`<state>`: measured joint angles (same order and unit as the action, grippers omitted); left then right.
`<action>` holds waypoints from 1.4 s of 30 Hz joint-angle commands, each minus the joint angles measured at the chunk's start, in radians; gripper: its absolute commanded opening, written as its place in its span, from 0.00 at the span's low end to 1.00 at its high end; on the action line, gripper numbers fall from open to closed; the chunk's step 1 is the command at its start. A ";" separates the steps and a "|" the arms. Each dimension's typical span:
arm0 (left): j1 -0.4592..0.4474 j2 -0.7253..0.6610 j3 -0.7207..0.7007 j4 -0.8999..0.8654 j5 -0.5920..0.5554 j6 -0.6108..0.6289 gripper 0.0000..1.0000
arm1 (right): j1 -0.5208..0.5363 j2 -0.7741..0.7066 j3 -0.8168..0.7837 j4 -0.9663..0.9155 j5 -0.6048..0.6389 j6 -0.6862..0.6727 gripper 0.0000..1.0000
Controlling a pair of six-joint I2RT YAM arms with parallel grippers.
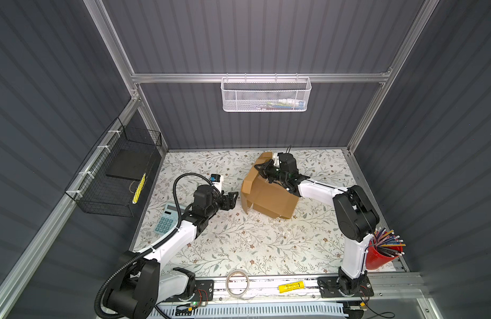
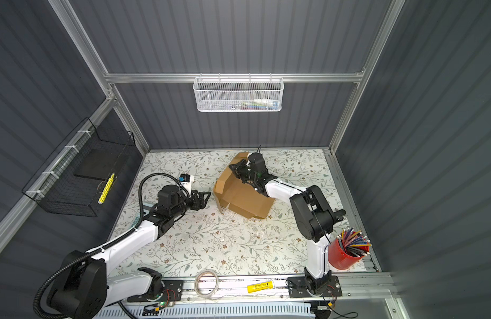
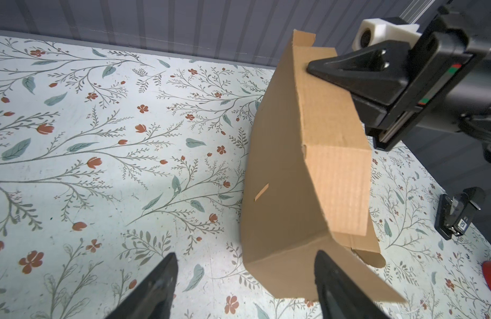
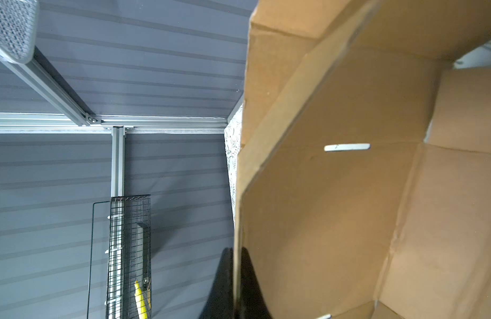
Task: Assemble paper box
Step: First fold the bottom flaps of a flat cardboard box at the center of the table.
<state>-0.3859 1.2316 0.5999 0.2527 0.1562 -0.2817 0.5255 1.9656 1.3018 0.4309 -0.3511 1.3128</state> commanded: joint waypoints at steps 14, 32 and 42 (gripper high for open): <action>-0.082 0.127 -0.044 0.153 -0.022 -0.083 0.76 | 0.005 0.021 -0.006 0.046 -0.016 -0.018 0.00; -0.228 0.229 -0.014 0.233 -0.202 -0.128 0.70 | 0.031 0.036 0.021 0.017 -0.003 -0.026 0.00; -0.264 0.299 0.044 0.255 -0.245 -0.123 0.62 | 0.033 0.031 0.017 0.016 0.000 -0.027 0.00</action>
<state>-0.6395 1.5162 0.6071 0.4770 -0.0532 -0.4042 0.5529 1.9739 1.2999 0.4473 -0.3569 1.3003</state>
